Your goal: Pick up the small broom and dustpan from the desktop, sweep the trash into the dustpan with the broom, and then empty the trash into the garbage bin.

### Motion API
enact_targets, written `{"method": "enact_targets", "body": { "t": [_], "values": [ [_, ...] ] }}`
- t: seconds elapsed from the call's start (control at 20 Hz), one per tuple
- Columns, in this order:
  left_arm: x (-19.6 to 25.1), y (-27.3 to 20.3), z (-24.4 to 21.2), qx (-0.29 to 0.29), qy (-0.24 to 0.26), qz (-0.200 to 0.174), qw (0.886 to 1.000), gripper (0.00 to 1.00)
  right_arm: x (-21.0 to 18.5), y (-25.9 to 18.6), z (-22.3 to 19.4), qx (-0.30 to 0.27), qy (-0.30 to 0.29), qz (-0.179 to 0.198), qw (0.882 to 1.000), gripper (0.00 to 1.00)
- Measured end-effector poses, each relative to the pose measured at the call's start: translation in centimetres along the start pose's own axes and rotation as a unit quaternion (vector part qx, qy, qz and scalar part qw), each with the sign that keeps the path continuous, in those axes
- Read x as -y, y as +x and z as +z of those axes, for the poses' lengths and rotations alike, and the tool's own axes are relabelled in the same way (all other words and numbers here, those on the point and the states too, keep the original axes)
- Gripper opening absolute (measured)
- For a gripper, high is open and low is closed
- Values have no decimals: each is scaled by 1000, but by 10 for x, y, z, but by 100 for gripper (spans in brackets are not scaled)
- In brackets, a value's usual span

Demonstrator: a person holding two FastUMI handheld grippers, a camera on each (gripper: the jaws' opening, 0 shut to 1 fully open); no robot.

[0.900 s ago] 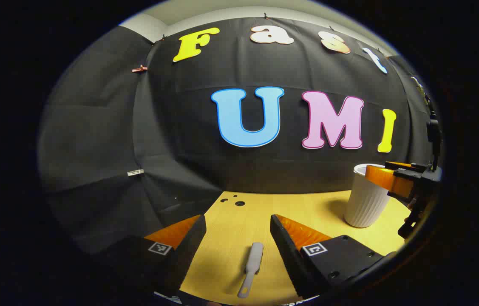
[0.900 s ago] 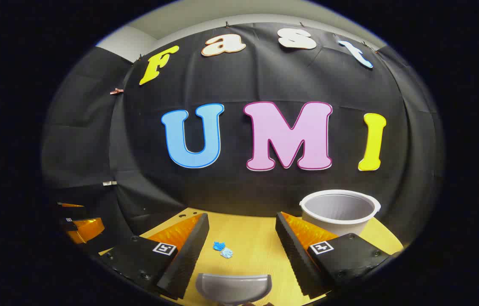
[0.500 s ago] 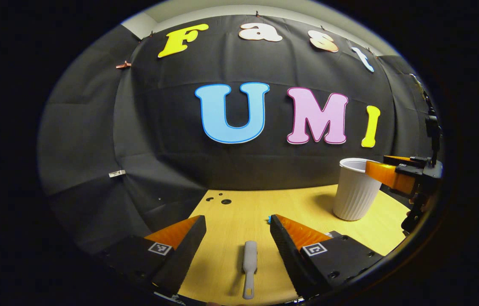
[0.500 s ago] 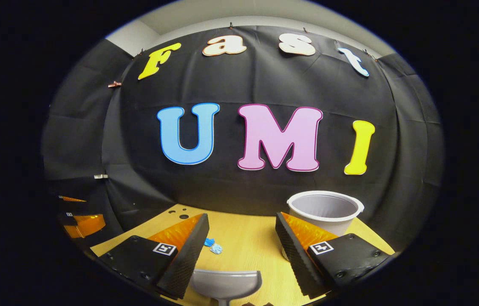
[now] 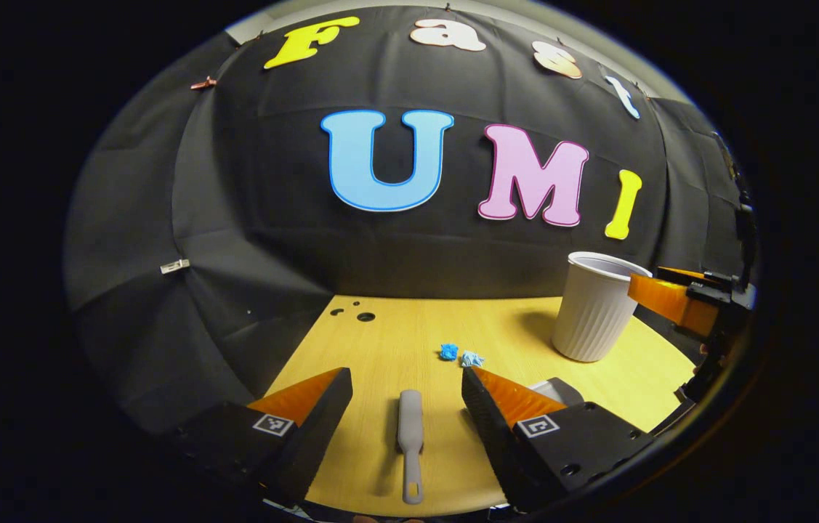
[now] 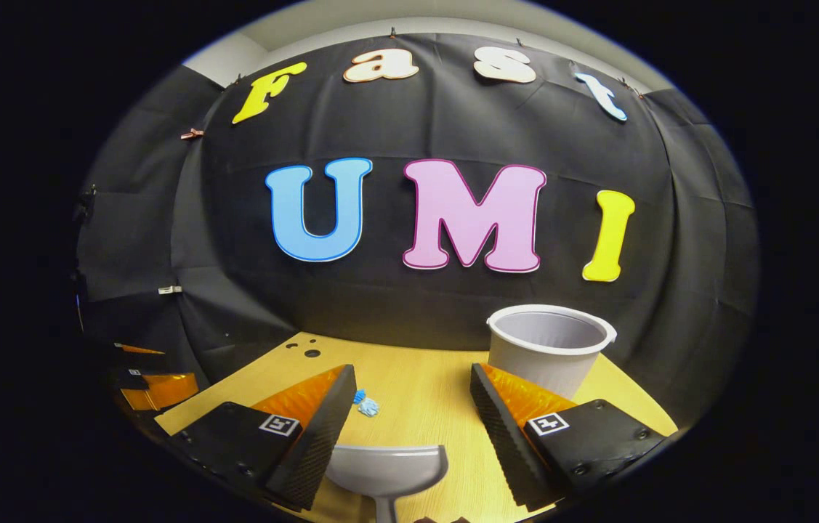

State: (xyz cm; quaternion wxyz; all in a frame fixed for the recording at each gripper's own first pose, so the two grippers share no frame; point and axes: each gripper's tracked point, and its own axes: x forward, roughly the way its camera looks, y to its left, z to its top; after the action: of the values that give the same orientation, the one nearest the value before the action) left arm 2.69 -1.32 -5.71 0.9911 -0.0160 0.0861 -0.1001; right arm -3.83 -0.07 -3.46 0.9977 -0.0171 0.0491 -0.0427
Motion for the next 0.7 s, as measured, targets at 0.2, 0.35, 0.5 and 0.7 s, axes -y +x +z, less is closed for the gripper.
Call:
{"method": "enact_targets", "body": {
  "t": [0.2,0.35,0.5,0.7],
  "values": [
    [-5,14,-23,-46,-18,-2,999,96,1,3,-9,-14,-1,1,1000,98],
    [-8,27,-44,-85,-28,-2,996,96,1,7,-18,-27,-3,5,1000,98],
    [-7,39,-68,-126,-31,-6,991,96,5,12,-28,-41,-1,3,999,98],
    [-5,53,-104,-186,-22,-15,982,96,11,17,-40,-59,4,-1,998,98]
  ]
}}
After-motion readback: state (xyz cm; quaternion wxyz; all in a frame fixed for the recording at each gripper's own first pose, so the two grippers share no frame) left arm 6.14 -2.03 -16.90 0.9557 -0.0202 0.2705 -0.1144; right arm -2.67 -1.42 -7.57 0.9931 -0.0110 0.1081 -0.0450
